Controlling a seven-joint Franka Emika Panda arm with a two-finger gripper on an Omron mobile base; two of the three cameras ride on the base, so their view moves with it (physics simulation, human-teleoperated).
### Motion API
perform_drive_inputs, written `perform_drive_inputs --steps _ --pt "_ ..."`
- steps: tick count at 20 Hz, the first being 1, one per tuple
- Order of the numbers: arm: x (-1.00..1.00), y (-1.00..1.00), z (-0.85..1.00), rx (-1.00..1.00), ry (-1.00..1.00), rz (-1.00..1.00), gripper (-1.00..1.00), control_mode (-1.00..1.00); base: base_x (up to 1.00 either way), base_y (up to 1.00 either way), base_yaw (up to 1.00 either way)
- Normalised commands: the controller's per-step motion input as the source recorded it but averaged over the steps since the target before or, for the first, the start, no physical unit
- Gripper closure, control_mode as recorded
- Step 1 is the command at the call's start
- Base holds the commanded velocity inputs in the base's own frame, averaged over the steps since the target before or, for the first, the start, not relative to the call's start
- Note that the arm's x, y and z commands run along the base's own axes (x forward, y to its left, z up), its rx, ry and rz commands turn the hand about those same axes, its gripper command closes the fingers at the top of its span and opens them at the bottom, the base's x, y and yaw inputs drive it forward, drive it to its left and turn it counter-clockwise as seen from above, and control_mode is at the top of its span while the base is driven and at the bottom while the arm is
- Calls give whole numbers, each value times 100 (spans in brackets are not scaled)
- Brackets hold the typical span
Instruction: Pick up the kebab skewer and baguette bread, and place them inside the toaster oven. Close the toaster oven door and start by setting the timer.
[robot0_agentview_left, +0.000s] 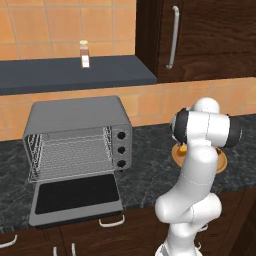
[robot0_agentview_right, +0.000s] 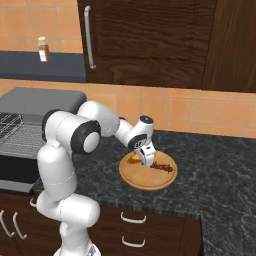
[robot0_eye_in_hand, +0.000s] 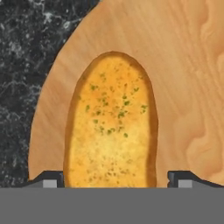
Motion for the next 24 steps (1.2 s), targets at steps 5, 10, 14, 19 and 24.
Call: perform_drive_inputs --steps 5,10,14,19,24 --pt "0 0 -22 0 -3 0 100 -100 0 0 0" --pt "-1 1 14 0 0 -5 100 -100 0 0 0" --pt "-34 0 61 0 0 -9 100 -100 0 0 0" --pt "-51 1 48 0 -3 -12 100 -100 0 0 0" --pt "-42 9 48 0 -11 -12 100 -100 0 0 0"
